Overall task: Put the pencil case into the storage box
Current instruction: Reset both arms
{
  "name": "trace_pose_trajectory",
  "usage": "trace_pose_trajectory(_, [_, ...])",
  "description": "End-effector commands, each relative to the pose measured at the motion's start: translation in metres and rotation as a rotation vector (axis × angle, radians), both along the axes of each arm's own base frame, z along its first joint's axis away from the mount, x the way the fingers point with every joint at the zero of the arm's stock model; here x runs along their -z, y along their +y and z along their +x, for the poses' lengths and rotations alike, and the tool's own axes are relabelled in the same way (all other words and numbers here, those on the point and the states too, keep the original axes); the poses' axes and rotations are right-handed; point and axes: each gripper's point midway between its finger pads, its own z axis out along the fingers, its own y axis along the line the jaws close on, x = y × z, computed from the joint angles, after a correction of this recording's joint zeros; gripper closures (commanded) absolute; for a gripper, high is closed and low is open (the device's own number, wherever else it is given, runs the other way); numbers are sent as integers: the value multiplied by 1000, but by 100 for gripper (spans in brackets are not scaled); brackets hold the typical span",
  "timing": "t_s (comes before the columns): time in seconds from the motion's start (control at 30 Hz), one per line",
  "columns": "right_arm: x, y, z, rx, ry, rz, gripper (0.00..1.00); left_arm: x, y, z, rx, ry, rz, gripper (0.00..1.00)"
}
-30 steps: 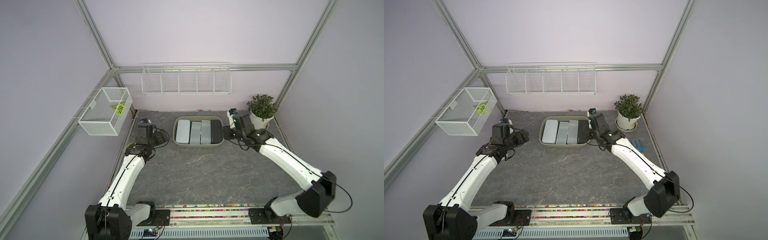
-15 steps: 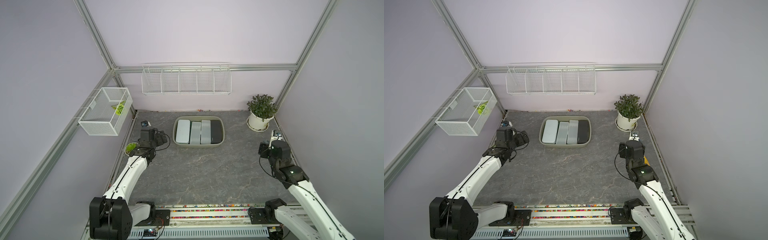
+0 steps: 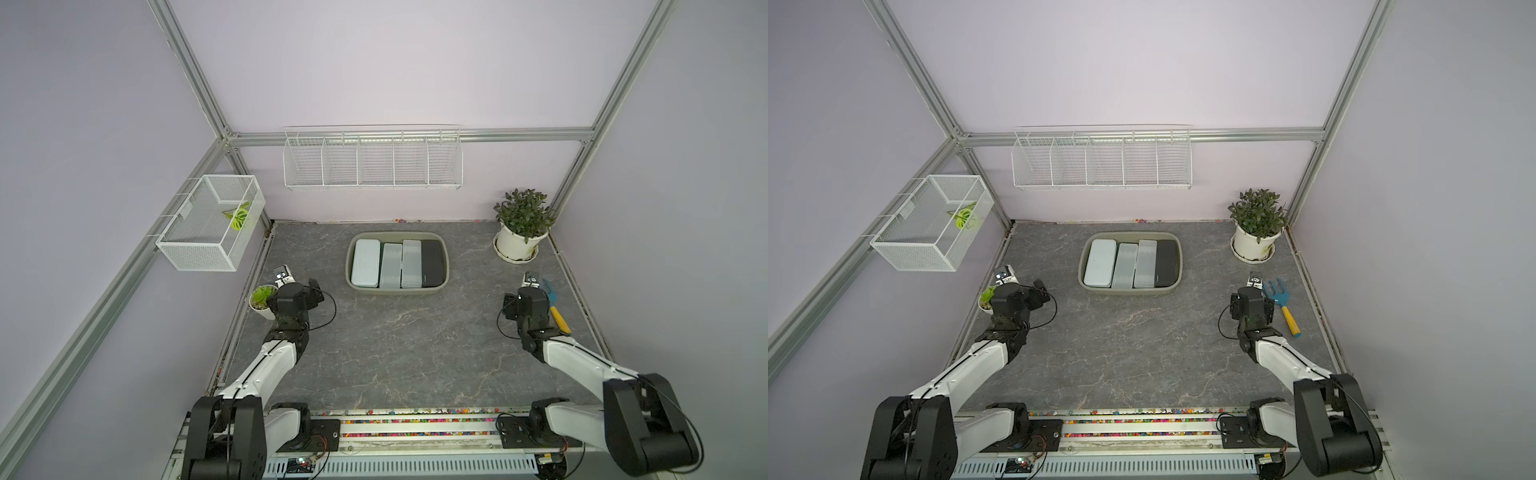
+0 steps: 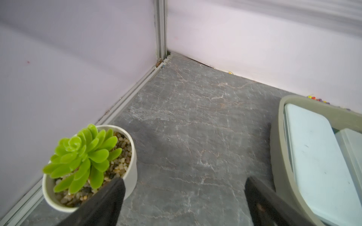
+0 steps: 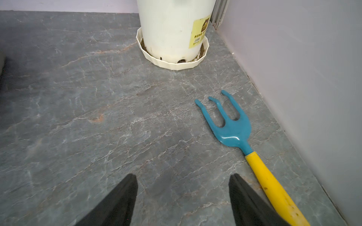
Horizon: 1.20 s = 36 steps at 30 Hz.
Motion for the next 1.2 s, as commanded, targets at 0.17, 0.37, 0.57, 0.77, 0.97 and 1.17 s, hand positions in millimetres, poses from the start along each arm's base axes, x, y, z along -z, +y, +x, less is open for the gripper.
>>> trace_pose_trajectory(0.17, [-12,11,50,-90,-59,6,22,17,23,20,-42,-83,14,0])
trace_pose_trajectory(0.37, [-5,5,53,-129,-140,52,19,31,3,29,73,-89,44,0])
trace_pose_trajectory(0.57, [1,7,48,-154,-194,65,18,34,2,23,78,-124,49,0])
trace_pose_trajectory(0.77, [1,10,47,-172,-171,44,1,34,1,25,84,-113,54,0])
trace_pose_trajectory(0.97, [0,10,48,-172,-174,40,1,34,0,25,85,-115,54,0])
trace_pose_trajectory(1.17, [0,10,48,-172,-175,39,1,34,1,25,85,-114,54,0])
